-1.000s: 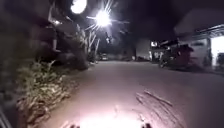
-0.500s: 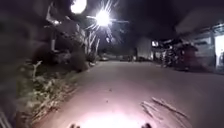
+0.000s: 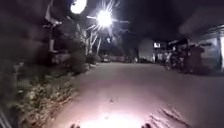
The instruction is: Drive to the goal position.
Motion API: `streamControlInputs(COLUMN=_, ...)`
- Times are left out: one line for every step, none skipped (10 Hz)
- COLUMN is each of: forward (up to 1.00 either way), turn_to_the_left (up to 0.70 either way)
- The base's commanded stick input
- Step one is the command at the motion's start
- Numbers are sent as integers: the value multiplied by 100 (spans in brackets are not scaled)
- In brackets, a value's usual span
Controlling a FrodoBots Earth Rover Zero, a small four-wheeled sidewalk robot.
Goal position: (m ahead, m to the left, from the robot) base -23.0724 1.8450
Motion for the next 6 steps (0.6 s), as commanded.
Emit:
streamControlInputs(forward=70, turn_to_the_left=0)
streamControlInputs(forward=70, turn_to_the_left=0)
streamControlInputs(forward=70, turn_to_the_left=0)
streamControlInputs(forward=70, turn_to_the_left=0)
streamControlInputs(forward=70, turn_to_the_left=0)
streamControlInputs(forward=70, turn_to_the_left=0)
